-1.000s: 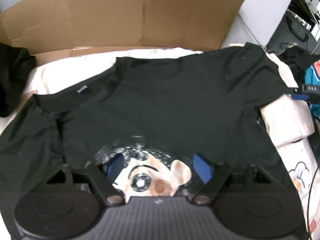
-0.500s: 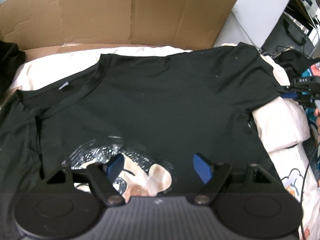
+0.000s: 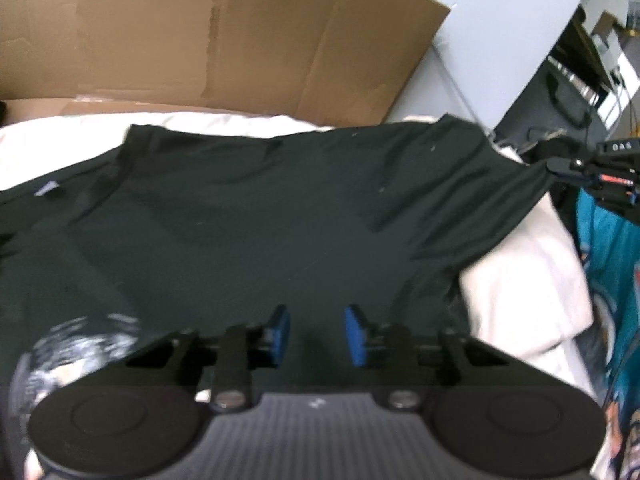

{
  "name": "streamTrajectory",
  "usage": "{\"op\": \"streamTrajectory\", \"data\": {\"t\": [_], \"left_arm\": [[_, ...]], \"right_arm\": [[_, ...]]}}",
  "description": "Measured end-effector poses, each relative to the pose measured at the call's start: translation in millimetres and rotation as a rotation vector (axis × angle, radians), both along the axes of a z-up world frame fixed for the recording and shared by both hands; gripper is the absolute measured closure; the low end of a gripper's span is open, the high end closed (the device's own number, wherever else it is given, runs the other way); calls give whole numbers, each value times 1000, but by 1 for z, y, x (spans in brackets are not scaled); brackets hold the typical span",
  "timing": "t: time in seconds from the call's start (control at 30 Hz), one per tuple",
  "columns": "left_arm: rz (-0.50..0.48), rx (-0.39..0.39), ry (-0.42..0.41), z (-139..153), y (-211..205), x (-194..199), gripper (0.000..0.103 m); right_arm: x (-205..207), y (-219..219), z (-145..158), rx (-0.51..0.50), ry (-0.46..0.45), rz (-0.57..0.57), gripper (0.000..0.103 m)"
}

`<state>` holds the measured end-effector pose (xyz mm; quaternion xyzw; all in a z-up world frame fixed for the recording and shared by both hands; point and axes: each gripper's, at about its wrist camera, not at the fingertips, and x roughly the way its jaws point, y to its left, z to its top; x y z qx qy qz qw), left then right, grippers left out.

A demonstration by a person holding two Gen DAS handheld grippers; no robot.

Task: Fold clothes

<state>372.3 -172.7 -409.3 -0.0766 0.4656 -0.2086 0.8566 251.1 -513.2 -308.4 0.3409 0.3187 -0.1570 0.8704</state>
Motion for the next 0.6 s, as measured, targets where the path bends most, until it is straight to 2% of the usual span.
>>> {"op": "streamTrajectory", "data": {"t": [0.07,0.27,0.37,0.6], "left_arm": [[3,-31,-10,-1,-9,3,85],[-8,-83,-25,-8,-35,6,92],[-17,-108,-15,-14,-45,5,93],[30,-184,-18,-21,-51,-3,94]], "right_arm": [[3,4,8,-8,-19,14,102],[12,16,25,-21,-63,48,102],[15,21,32,-19,-83,67,102],[22,39,47,-3,-127,131,102]]}}
